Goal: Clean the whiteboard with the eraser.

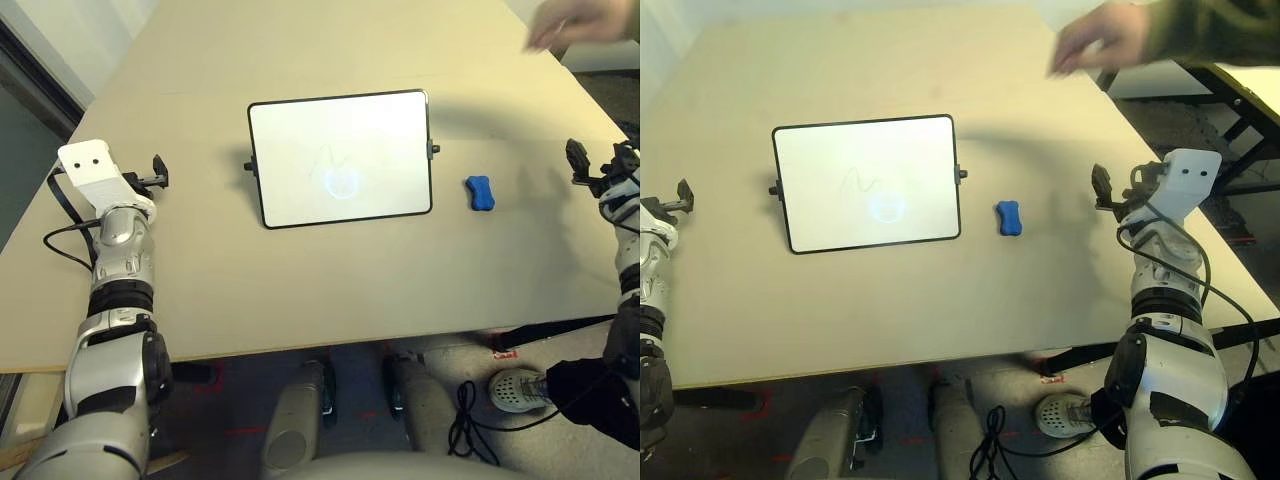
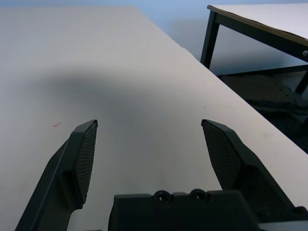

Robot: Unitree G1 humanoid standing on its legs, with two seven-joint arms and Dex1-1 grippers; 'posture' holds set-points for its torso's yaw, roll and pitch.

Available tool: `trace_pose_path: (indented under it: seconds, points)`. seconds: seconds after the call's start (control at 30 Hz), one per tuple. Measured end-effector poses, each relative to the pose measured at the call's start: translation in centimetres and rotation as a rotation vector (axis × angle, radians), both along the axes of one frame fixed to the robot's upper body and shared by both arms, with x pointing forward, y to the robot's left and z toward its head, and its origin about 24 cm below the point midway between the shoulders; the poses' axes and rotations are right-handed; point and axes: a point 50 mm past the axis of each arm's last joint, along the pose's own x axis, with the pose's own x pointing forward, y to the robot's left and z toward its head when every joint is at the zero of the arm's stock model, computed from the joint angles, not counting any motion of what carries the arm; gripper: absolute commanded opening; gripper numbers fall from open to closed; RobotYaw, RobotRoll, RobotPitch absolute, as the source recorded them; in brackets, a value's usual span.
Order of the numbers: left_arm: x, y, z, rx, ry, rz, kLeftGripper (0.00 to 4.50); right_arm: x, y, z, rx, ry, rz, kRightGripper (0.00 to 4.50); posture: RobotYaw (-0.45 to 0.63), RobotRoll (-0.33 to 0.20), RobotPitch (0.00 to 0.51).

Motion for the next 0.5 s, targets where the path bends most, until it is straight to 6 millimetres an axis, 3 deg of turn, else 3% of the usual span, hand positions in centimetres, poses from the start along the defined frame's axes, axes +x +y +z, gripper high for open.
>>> trace_pose_path:
  seconds: [0.33, 0.5]
  points:
    - [0.2, -0.1, 0.3, 0.008, 0.0, -0.017, 4.5, 0.3, 0.6, -0.1, 0.03, 0.014, 0.02, 4.48, -0.05, 0.0, 0.179]
    - [1.5, -1.1, 2.9, 0.041, -0.009, -0.194, 4.5, 0.9, 1.0, 1.7, 0.052, 0.109, 0.01, 4.48, -0.08, 0.0, 0.178]
